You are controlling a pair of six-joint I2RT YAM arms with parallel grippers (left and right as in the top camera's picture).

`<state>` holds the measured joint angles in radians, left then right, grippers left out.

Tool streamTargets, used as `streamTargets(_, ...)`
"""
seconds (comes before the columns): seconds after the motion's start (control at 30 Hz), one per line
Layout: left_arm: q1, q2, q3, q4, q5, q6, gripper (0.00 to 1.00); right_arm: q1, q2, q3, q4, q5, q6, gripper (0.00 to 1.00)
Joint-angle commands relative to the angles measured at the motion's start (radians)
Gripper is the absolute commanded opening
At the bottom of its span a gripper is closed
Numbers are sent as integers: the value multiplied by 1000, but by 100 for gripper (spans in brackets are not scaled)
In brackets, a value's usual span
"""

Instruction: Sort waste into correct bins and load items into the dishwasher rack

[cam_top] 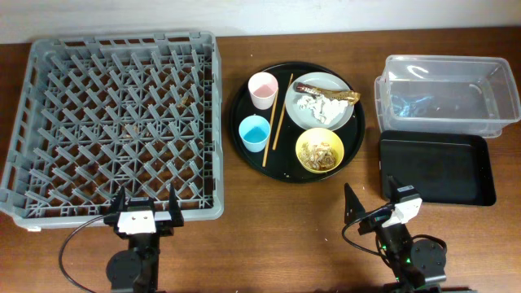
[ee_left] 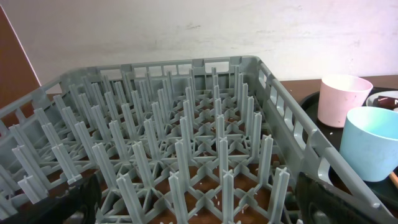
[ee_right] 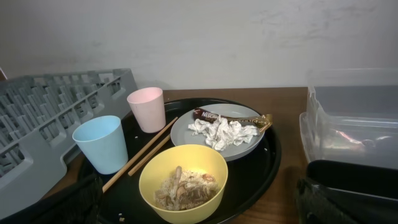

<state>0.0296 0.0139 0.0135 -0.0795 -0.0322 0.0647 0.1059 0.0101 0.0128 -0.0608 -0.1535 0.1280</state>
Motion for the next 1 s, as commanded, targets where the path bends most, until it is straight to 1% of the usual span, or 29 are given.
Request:
streamTargets(0.0,6,-3,-5,-4,18,19,99,7,-4,-7,-4,12,-1,98)
streamTargets(0.6,6,-3,-5,-4,18,19,99,7,-4,-7,-4,7,0,98)
streamTargets(0.73,6,-3,-5,-4,18,19,99,7,-4,-3,34,-23,10,99)
streamTargets(0.87,6,-3,-5,-4,18,19,99,7,-4,50,30,-83,10,99)
streamTargets(0.97,6,-3,-5,-4,18,20,99,7,3,150,-42,-86,2,98)
